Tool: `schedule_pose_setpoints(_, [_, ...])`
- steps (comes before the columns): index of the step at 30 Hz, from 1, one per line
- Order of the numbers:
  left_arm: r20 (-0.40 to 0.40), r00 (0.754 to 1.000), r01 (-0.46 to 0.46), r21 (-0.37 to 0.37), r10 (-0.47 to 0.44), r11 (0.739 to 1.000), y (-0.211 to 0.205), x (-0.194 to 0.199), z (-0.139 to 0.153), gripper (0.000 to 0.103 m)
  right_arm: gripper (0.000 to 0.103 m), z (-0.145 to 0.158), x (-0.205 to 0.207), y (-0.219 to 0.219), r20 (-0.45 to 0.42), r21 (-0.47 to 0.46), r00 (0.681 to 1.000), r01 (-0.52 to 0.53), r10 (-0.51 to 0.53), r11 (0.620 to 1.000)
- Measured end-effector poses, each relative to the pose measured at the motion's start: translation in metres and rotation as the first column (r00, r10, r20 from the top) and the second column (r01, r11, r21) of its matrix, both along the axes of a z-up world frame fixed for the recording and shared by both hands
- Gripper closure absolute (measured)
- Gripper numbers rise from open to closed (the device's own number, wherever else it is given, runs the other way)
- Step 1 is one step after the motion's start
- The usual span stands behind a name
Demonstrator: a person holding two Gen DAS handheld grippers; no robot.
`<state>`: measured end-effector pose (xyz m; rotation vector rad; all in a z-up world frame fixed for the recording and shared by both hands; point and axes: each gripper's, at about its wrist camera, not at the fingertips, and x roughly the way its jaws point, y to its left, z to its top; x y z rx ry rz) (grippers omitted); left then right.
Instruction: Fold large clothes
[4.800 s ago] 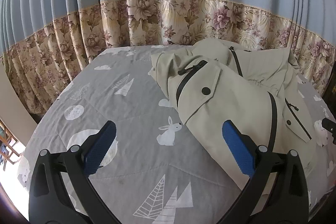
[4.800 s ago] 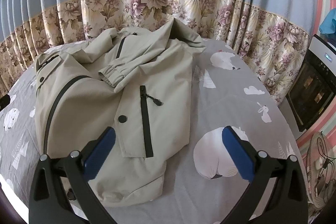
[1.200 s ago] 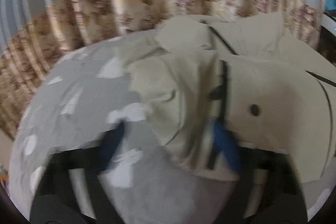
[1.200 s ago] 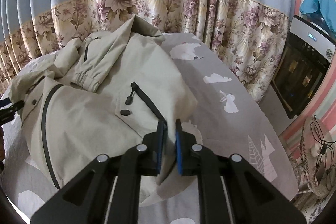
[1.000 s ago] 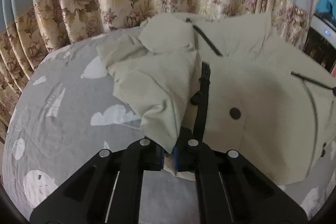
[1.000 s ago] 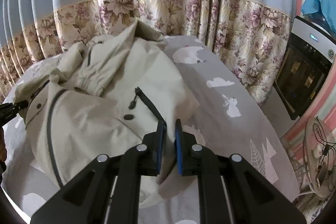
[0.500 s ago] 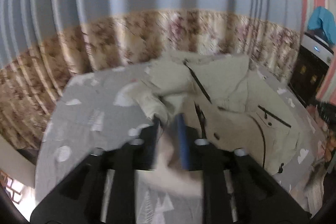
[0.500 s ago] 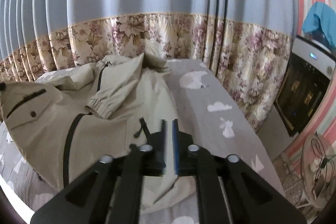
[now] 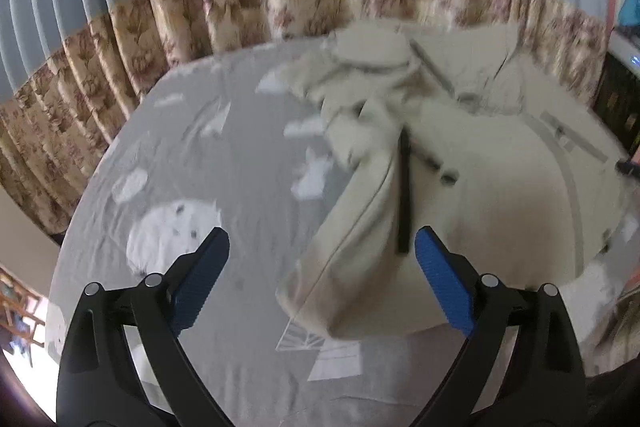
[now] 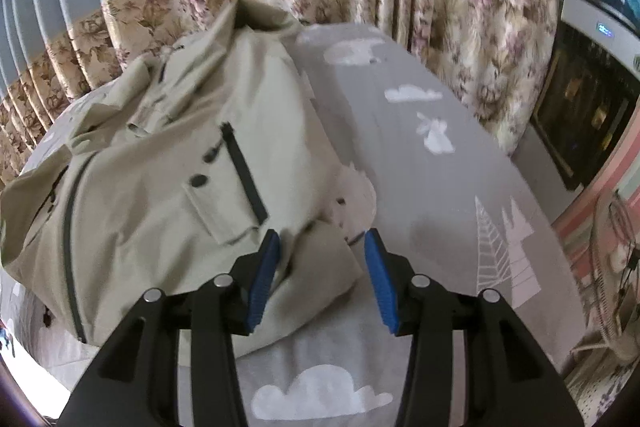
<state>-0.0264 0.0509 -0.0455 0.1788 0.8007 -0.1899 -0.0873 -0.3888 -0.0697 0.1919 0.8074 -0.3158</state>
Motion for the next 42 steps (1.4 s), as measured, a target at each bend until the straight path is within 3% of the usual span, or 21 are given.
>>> schedule_pose_setpoints(4, [-0.030,1.000,0.002,0.026,-0.001,1.000,-0.003,0.006,-0.022,0.010,0.051,-0.014,0.007,0.003,-0.045,0.016,0.998,-0.052,0.053,0.999])
schedule_pose_setpoints(5, [-0.045,0.999,0.005,0.024,-0.004,1.000,-0.005,0.009,-0.028,0.010,0.054,-0.016,0.008,0.005,-0.051,0.012,0.997,-0.063,0.064,0.998])
schedule_pose_setpoints(7, [-0.061,0.998,0.006,0.016,-0.005,1.000,-0.007,0.011,-0.034,0.011,0.072,-0.016,0.007,0.010,-0.052,0.005,0.995,-0.082,0.082,0.997])
schedule_pose_setpoints(8, [-0.068,0.998,0.008,0.003,-0.007,1.000,-0.008,0.013,-0.037,0.018,0.087,-0.015,0.007,0.013,-0.046,0.022,0.994,-0.101,0.102,0.995])
schedule_pose_setpoints(9, [-0.074,0.997,0.015,-0.008,-0.016,1.000,-0.010,0.014,-0.039,0.025,0.091,-0.014,0.007,0.015,-0.040,0.037,0.992,-0.114,0.116,0.993])
schedule_pose_setpoints(10, [-0.083,0.996,0.022,-0.018,-0.023,1.000,-0.012,0.015,-0.042,0.043,0.091,-0.011,0.006,0.017,-0.035,0.031,0.993,-0.115,0.116,0.993])
schedule_pose_setpoints(11, [-0.091,0.996,0.018,-0.019,-0.020,1.000,-0.014,0.018,-0.045,0.053,0.092,-0.010,0.005,0.018,-0.034,0.029,0.992,-0.118,0.119,0.993])
schedule_pose_setpoints(12, [-0.095,0.995,0.019,-0.028,-0.022,0.999,-0.016,0.019,-0.046,0.059,0.092,-0.008,0.004,0.019,-0.026,0.036,0.992,-0.123,0.124,0.992])
schedule_pose_setpoints(14, [-0.105,0.994,0.020,-0.062,-0.027,0.998,-0.017,0.019,-0.046,0.081,0.094,-0.003,0.002,0.019,-0.006,0.045,0.993,-0.117,0.117,0.992])
schedule_pose_setpoints(16, [-0.098,0.995,0.019,-0.082,-0.027,0.996,-0.019,0.018,-0.042,0.094,0.096,0.003,-0.002,0.020,0.015,0.041,0.994,-0.109,0.108,0.993])
schedule_pose_setpoints(19, [-0.065,0.998,0.013,-0.092,-0.019,0.996,-0.020,0.010,-0.025,0.096,0.097,0.020,-0.009,0.027,0.062,0.026,0.992,-0.110,0.109,0.994])
schedule_pose_setpoints(25, [0.030,0.999,0.017,-0.118,-0.014,0.993,-0.020,-0.012,0.036,0.097,0.097,0.070,-0.029,0.041,0.167,-0.004,0.978,-0.124,0.123,0.992])
schedule_pose_setpoints(28, [0.059,0.998,0.029,-0.118,-0.022,0.993,-0.021,-0.022,0.060,0.092,0.096,0.092,-0.039,0.051,0.205,-0.030,0.969,-0.137,0.140,0.990])
schedule_pose_setpoints(30, [0.076,0.997,0.011,-0.103,-0.003,0.995,-0.018,-0.028,0.070,0.080,0.085,0.104,-0.045,0.053,0.222,-0.040,0.966,-0.127,0.133,0.991])
schedule_pose_setpoints(31, [0.096,0.995,-0.014,-0.092,0.023,0.996,-0.014,-0.031,0.076,0.054,0.083,0.110,-0.047,0.054,0.221,-0.057,0.965,-0.133,0.143,0.989])
schedule_pose_setpoints(32, [0.126,0.990,-0.045,-0.079,0.055,0.996,-0.008,-0.036,0.083,0.020,0.071,0.113,-0.049,0.056,0.225,-0.077,0.964,-0.129,0.143,0.989])
schedule_pose_setpoints(33, [0.143,0.987,-0.059,-0.067,0.068,0.996,-0.005,-0.038,0.087,0.011,0.052,0.117,-0.052,0.055,0.228,-0.104,0.965,-0.112,0.133,0.988])
schedule_pose_setpoints(38, [0.196,0.977,-0.078,-0.027,0.082,0.997,-0.002,-0.028,0.100,0.007,0.048,0.120,-0.038,0.049,0.221,-0.115,0.967,-0.107,0.130,0.988])
schedule_pose_setpoints(42, [0.178,0.983,-0.051,0.008,0.049,0.999,-0.017,0.015,0.088,0.006,0.048,0.108,0.005,0.049,0.197,-0.094,0.969,-0.133,0.149,0.987])
